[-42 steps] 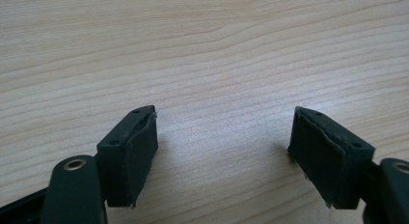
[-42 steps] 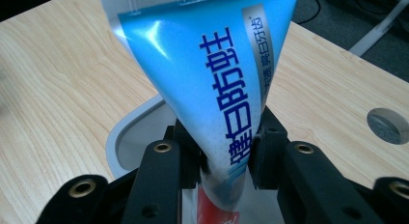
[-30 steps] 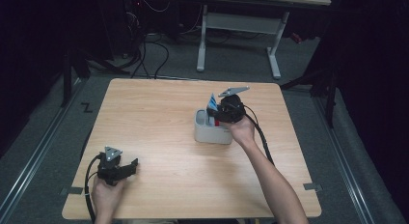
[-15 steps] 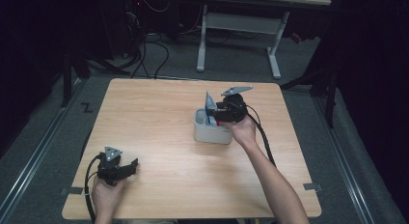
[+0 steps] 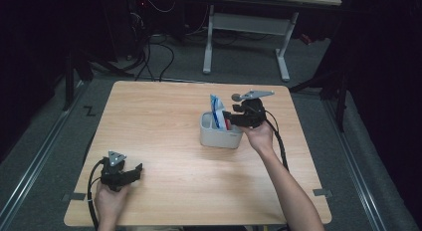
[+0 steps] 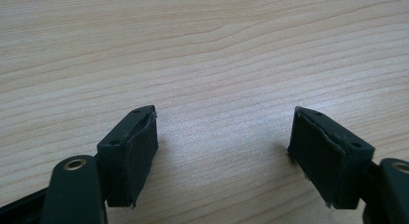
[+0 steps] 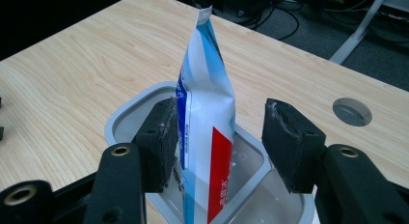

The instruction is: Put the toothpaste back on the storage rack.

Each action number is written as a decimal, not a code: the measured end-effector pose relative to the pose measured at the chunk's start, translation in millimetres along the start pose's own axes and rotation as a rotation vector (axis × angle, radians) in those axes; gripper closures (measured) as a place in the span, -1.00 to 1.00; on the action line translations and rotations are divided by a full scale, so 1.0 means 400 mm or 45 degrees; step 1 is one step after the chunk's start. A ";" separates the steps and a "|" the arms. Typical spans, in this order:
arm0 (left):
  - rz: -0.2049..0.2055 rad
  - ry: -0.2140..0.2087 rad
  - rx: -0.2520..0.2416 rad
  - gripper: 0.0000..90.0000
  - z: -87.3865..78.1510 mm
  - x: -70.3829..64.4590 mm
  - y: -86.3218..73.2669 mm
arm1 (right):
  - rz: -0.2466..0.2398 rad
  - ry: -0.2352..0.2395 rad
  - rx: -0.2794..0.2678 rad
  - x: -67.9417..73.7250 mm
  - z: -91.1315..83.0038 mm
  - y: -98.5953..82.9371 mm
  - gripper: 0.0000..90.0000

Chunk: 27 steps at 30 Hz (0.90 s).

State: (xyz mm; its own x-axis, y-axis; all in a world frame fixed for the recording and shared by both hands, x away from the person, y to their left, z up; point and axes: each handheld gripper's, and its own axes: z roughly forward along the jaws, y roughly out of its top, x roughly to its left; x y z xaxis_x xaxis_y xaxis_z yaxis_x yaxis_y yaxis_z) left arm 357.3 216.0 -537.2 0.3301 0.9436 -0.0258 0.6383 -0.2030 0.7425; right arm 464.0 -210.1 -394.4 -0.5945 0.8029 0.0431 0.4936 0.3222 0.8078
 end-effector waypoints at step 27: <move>-0.009 -0.009 -0.003 -0.43 -0.001 0.003 0.000 | 0.029 -0.026 -0.134 -0.023 -0.117 -0.001 0.10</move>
State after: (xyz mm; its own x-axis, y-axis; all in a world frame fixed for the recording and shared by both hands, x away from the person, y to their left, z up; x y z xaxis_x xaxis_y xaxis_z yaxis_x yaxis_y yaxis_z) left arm 357.3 217.1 -537.2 0.3305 0.9431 -0.0357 0.6390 -0.1958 0.7439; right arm 439.7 -241.0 -367.6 -0.5704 0.8198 0.0507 0.4366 0.2503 0.8641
